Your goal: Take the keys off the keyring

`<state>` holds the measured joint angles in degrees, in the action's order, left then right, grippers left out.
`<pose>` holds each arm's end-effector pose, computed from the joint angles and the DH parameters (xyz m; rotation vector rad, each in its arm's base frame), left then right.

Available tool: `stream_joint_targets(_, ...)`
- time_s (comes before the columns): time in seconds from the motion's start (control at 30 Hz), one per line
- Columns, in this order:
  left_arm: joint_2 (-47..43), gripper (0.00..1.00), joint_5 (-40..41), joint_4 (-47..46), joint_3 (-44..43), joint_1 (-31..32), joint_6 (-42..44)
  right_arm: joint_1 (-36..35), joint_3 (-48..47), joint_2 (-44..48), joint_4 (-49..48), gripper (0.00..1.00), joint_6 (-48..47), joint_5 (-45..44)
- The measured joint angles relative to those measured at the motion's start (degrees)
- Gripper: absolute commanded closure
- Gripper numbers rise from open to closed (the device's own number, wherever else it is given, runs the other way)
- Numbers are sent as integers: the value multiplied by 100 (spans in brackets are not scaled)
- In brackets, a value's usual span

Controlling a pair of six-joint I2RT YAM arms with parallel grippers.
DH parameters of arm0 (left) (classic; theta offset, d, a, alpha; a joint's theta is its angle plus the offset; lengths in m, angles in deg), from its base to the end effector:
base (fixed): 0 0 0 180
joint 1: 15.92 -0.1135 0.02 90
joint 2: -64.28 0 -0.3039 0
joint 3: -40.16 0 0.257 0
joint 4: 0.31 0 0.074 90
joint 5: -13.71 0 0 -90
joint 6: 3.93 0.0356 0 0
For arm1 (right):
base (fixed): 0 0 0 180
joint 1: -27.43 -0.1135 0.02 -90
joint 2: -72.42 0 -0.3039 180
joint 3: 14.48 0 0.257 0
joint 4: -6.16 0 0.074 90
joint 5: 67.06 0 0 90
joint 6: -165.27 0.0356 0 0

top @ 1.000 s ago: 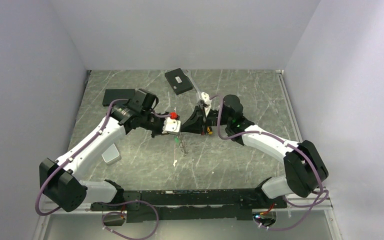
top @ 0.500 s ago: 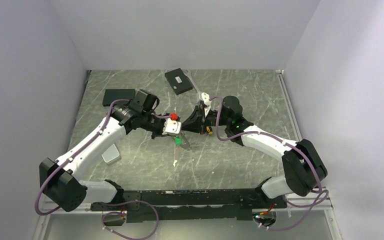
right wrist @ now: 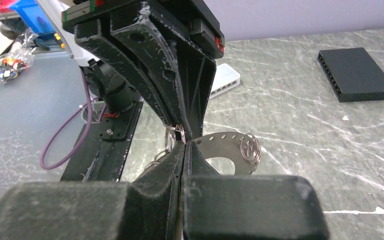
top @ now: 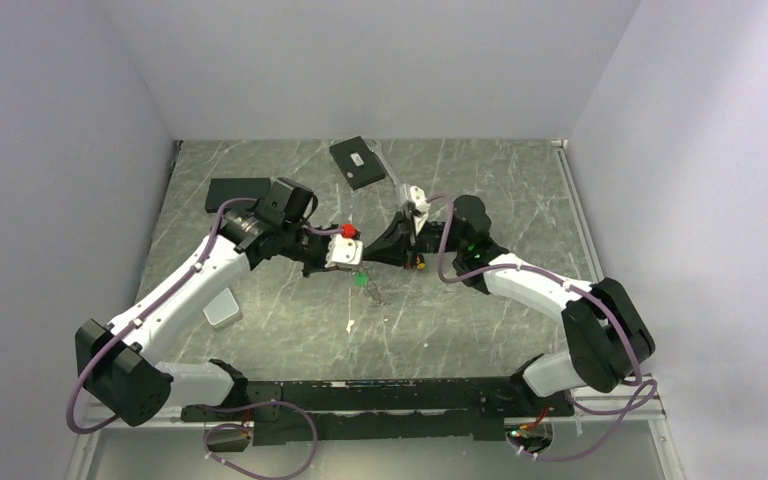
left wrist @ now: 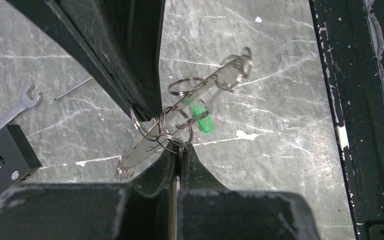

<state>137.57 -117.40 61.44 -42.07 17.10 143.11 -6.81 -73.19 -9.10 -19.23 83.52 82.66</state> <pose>0.1947 -0.1545 0.3642 1.8214 1.4118 -0.6785 0.2340 0.1964 0.3186 -1.1951 1.2383 1.3487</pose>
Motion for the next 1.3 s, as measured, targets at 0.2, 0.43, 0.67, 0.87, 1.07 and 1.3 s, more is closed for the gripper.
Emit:
stream_joint_targets(0.2,-83,100,0,-282,101,-87,-138,81,229,0,-848,100,649,138)
stream_joint_targets(0.43,-83,100,61,-542,138,-28,-293,118,380,0,-1438,100,1097,127)
stream_joint_targets(0.67,-74,100,208,-660,184,225,-385,127,448,0,-1714,100,1390,111)
stream_joint_targets(0.87,-57,100,256,-809,190,212,-623,140,461,-2,-1834,100,1445,173)
stream_joint_targets(1.07,-87,100,13,-815,188,-120,-876,149,481,-2,-1851,100,1390,245)
stream_joint_targets(1.3,-111,100,-280,-686,129,-317,-1069,142,481,-2,-1773,100,1139,260)
